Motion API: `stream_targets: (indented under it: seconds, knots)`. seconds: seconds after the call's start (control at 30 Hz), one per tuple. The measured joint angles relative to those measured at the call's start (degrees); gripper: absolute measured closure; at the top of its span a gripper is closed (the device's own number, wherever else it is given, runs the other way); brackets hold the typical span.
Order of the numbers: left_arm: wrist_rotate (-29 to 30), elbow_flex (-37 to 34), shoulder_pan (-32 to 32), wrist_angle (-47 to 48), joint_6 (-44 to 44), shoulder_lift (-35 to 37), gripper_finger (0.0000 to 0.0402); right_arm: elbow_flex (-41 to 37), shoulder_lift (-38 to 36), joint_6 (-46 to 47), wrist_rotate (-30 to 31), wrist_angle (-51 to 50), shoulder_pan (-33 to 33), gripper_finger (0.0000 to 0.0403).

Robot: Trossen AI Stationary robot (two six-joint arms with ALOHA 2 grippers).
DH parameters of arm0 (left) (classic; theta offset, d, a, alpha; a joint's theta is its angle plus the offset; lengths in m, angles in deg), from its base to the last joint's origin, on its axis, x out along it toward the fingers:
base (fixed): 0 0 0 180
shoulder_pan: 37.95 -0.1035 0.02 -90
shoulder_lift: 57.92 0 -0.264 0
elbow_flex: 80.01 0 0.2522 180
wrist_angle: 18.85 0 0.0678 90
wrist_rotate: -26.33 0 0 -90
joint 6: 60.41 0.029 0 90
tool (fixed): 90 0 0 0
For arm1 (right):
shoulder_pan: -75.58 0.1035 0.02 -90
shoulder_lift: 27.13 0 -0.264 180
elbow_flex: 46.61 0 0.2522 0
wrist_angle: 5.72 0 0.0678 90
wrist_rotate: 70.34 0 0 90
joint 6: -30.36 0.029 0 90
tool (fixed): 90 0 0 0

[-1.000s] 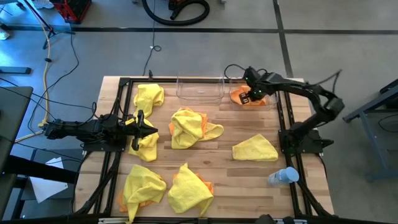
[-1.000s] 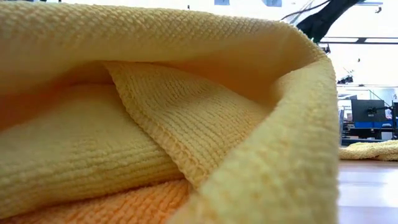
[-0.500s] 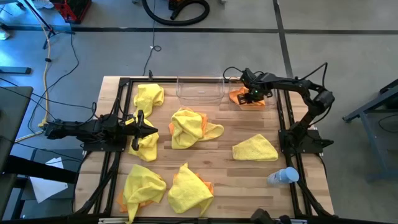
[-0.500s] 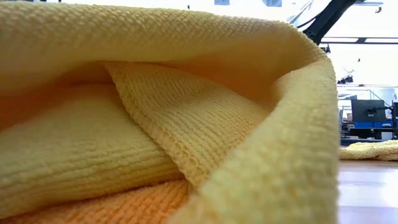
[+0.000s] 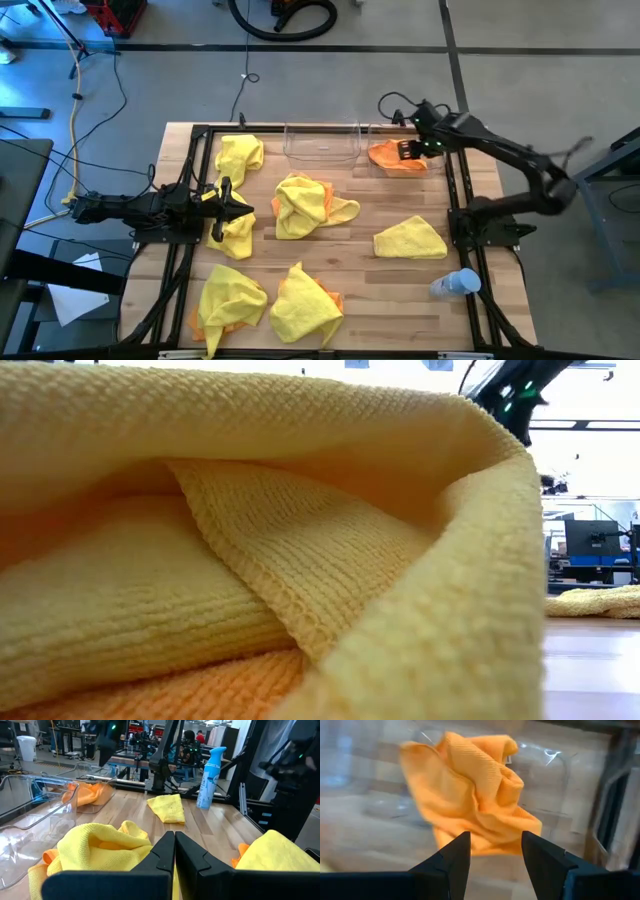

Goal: Sort microfiber towel by color & place in baskets
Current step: Put the yellow microfiber cloth into the left transparent bin

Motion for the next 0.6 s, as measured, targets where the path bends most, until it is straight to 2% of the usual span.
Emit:
stream_targets:
  seconds: [0.13,0.3,0.33,0.5,0.6]
  knots:
    - [0.0,0.0,0.0,0.0,0.0,0.0,0.0401,0.0,-8.3,5.0,0.2,-2.3,5.7,0.0272]
    - [0.0,0.0,0.0,0.0,0.6,0.0,0.0401,0.0,-15.6,14.0,5.1,-2.5,18.4,0.0379]
    - [0.0,0.0,0.0,0.0,1.3,0.0,0.0401,0.0,-16.4,15.3,6.0,-2.4,21.4,0.039]
    - [0.1,0.0,0.0,-0.5,1.8,0.0,0.0401,0.0,-17.9,21.7,13.1,-1.5,37.0,0.0381]
    - [0.2,0.0,0.0,-2.4,-1.0,0.0,0.0401,0.0,-17.5,22.8,19.1,-0.8,46.0,0.0397]
